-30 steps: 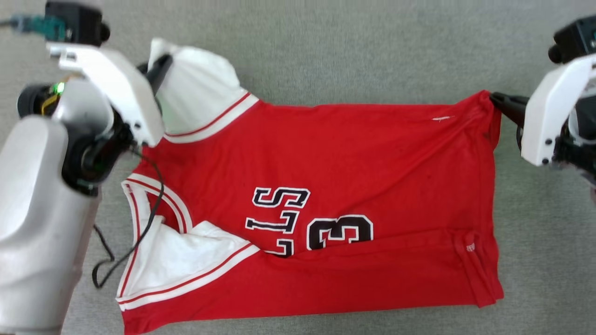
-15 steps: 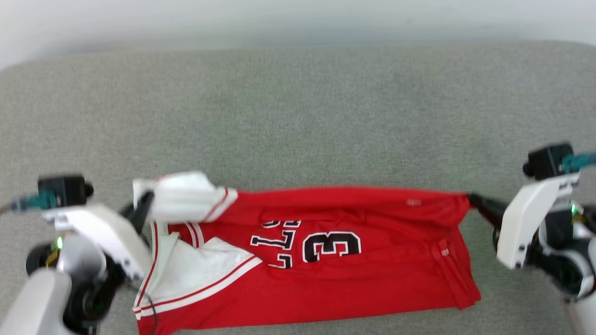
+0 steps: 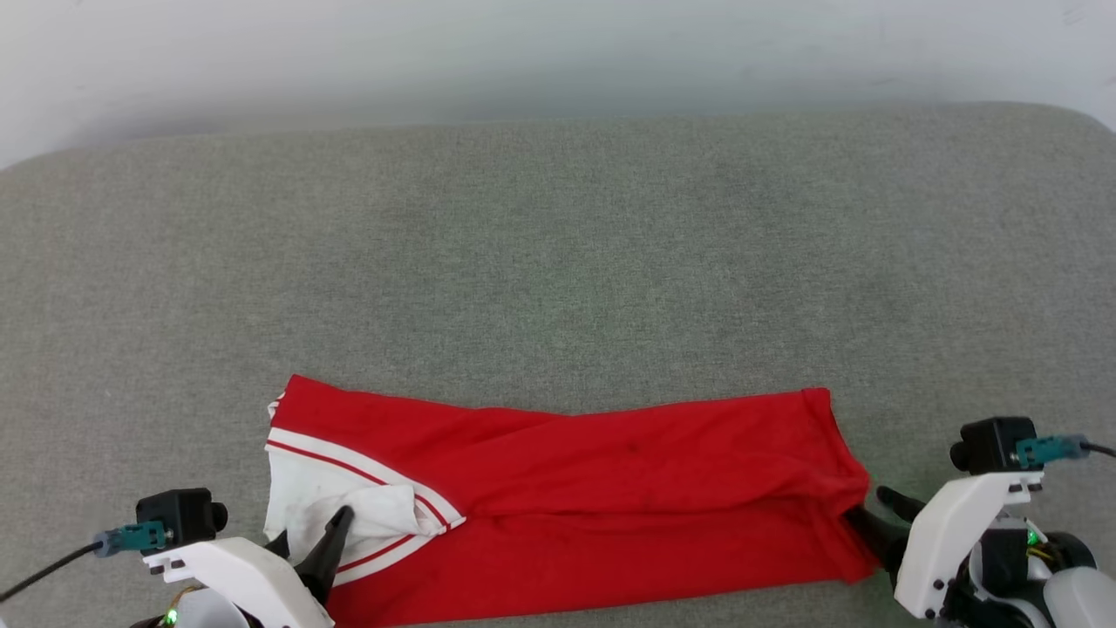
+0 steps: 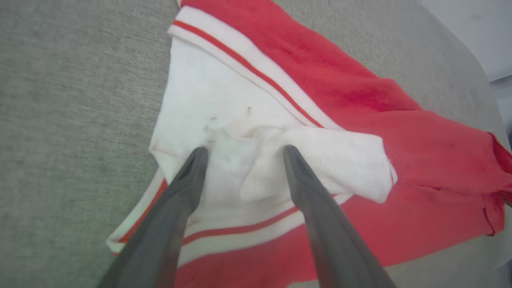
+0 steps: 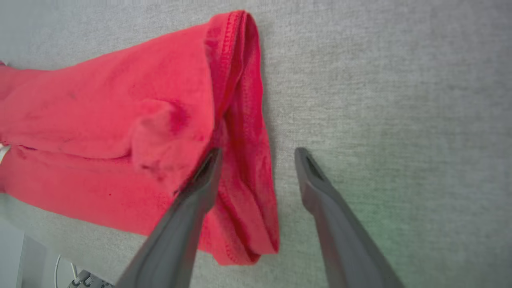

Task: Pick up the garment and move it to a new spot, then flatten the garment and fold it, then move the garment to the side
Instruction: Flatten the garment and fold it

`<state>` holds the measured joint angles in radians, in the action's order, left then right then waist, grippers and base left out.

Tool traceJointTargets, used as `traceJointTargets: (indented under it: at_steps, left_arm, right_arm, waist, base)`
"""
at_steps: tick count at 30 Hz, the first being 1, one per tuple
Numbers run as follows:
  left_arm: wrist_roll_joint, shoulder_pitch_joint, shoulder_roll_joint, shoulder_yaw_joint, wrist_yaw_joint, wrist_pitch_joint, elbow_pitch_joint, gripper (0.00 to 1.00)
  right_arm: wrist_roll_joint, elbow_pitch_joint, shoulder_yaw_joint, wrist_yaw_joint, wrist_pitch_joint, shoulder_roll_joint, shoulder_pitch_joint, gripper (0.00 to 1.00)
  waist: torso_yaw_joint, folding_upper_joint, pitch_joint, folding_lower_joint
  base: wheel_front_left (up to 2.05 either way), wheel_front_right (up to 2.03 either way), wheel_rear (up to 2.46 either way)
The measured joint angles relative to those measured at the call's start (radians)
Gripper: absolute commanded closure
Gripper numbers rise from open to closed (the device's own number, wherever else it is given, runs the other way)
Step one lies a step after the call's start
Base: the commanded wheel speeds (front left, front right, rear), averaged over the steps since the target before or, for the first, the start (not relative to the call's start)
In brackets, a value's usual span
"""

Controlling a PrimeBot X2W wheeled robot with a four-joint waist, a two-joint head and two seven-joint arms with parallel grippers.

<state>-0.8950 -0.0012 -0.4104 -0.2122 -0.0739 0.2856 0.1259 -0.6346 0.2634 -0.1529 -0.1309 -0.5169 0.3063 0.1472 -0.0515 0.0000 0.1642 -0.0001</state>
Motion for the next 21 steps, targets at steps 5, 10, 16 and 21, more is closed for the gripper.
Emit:
traceJointTargets:
  at_steps: [5, 10, 16, 21]
  left_arm:
    - [0.068, 0.004, 0.018, 0.001, 0.004, -0.132, 0.009, 0.0]
    - [0.154, -0.001, 0.026, 0.001, -0.024, -0.257, -0.041, 0.0]
    - [0.25, -0.02, 0.039, -0.024, -0.056, -0.345, -0.137, 0.0]
    - [0.338, -0.037, 0.04, -0.04, -0.107, -0.405, -0.22, 0.0]
  right_arm:
    - [0.0, -0.025, 0.004, 0.0, 0.118, -0.023, -0.046, 0.0]
    - [0.002, -0.118, 0.034, 0.0, 0.195, -0.022, -0.074, 0.0]
    - [0.033, -0.18, 0.125, 0.0, 0.145, 0.003, -0.075, 0.0]
    - [0.069, -0.2, 0.177, 0.0, 0.046, 0.034, -0.058, 0.0]
  waist:
    - [-0.004, 0.0, -0.025, 0.0]
    - [-0.009, 0.0, -0.06, 0.0]
    - [-0.013, 0.0, -0.092, 0.0]
    - [0.002, 0.0, -0.095, 0.0]
  base:
    - [0.0, 0.0, 0.0]
    - [0.0, 0.0, 0.0]
    - [0.0, 0.0, 0.0]
    - [0.0, 0.0, 0.0]
